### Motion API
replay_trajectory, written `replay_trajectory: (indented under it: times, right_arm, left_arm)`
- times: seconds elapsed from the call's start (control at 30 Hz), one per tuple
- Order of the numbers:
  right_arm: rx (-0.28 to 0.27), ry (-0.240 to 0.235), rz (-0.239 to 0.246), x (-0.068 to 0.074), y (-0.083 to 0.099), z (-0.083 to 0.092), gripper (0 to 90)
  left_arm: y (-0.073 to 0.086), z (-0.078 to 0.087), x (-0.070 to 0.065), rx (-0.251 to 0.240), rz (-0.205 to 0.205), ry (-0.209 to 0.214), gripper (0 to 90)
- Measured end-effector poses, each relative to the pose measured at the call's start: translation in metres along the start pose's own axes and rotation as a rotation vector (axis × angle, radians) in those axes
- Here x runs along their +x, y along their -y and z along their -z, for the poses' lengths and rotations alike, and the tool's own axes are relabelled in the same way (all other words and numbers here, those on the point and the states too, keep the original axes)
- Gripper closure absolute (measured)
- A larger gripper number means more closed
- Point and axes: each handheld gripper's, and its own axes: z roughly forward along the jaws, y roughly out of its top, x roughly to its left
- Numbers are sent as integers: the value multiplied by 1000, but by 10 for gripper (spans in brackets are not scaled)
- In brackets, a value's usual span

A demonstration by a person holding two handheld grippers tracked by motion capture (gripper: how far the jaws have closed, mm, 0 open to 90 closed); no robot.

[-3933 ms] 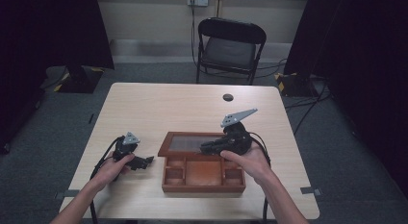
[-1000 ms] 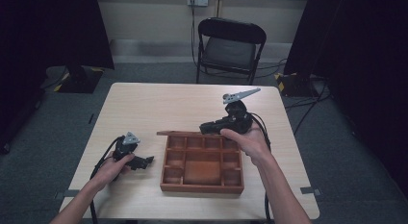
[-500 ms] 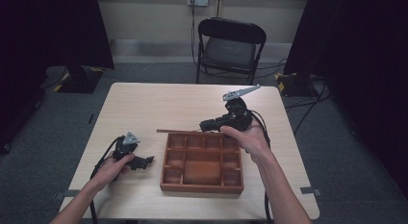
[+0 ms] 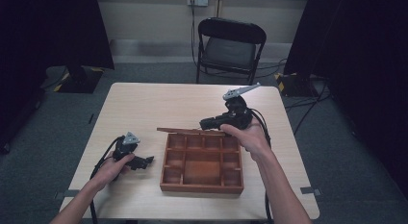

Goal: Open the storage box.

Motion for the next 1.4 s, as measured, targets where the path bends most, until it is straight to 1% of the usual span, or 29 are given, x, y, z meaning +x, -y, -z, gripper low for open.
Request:
replay_trajectory:
  times: [0.17,0.27,0.67,1.4]
  right_arm:
    - [4,4,7,3,2,-1,827]
    - [-5,3,5,3,4,0,827]
    - [-4,7,13,4,4,0,828]
    - [-7,6,14,3,3,-1,829]
  left_arm:
    - [0,0,0,0,0,0,0]
    - [0,0,0,0,0,0,0]
    - [0,0,0,0,0,0,0]
    - [0,0,0,0,0,0,0]
